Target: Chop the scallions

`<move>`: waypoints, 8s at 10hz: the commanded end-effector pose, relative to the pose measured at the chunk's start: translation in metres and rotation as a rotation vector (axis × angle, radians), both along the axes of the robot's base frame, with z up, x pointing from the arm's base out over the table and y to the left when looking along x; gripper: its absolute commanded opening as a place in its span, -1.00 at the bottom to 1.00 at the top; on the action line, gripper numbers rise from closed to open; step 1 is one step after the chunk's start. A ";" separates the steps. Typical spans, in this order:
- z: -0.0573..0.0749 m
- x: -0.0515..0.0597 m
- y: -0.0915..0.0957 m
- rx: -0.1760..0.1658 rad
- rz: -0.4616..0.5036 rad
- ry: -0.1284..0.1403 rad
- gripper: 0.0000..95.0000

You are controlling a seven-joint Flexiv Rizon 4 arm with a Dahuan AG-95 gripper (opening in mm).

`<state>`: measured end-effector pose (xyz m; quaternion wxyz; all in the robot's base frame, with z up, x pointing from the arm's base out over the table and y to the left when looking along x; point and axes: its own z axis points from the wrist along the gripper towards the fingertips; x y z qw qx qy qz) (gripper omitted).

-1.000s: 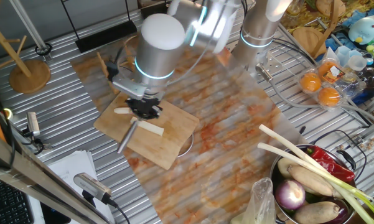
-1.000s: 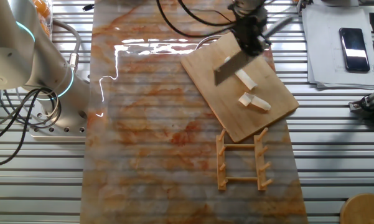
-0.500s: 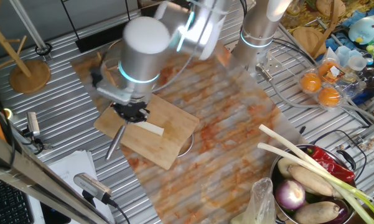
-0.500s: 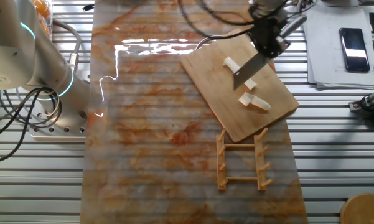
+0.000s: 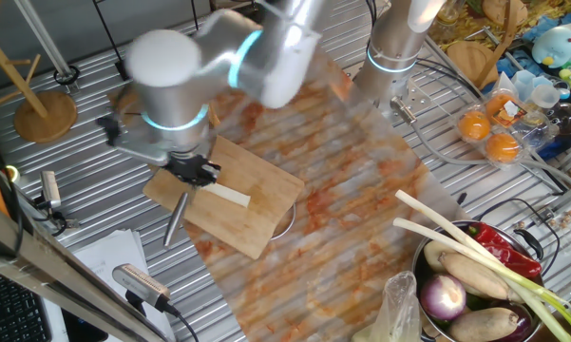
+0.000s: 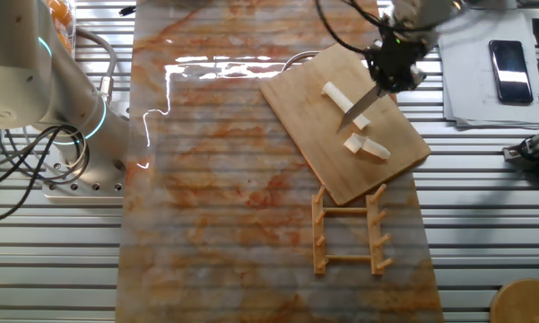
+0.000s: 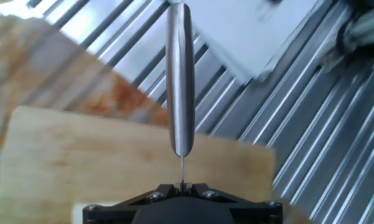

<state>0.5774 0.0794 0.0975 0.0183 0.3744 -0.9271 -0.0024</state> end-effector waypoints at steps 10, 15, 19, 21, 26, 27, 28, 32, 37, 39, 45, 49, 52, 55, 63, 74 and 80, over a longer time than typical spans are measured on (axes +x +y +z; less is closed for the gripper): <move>-0.016 -0.037 0.005 -0.055 -0.065 -0.054 -1.00; -0.022 -0.031 0.000 -0.044 -0.050 -0.056 -1.00; -0.028 -0.031 -0.002 -0.037 -0.046 -0.065 -1.00; -0.029 -0.032 -0.004 -0.036 -0.038 -0.065 -1.00; -0.030 -0.034 -0.007 -0.046 -0.017 -0.047 -1.00; -0.031 -0.035 -0.008 -0.051 -0.014 -0.044 -1.00; -0.032 -0.035 -0.009 -0.053 -0.014 -0.042 -1.00; -0.037 -0.038 -0.010 -0.048 -0.018 -0.042 -1.00; -0.036 -0.037 -0.012 -0.018 -0.010 -0.046 -1.00; -0.035 -0.038 -0.013 -0.011 -0.009 -0.047 -1.00; -0.050 -0.038 -0.013 -0.028 -0.012 -0.023 -1.00; -0.052 -0.034 -0.012 -0.022 -0.021 -0.016 -1.00; -0.052 -0.029 -0.005 -0.034 -0.026 -0.016 -1.00; -0.053 -0.027 -0.001 -0.059 -0.017 -0.013 -1.00; -0.067 -0.041 0.000 -0.069 -0.028 -0.034 -1.00; -0.074 -0.050 0.002 -0.066 -0.001 -0.051 -1.00; -0.072 -0.047 0.002 -0.040 -0.005 -0.064 -1.00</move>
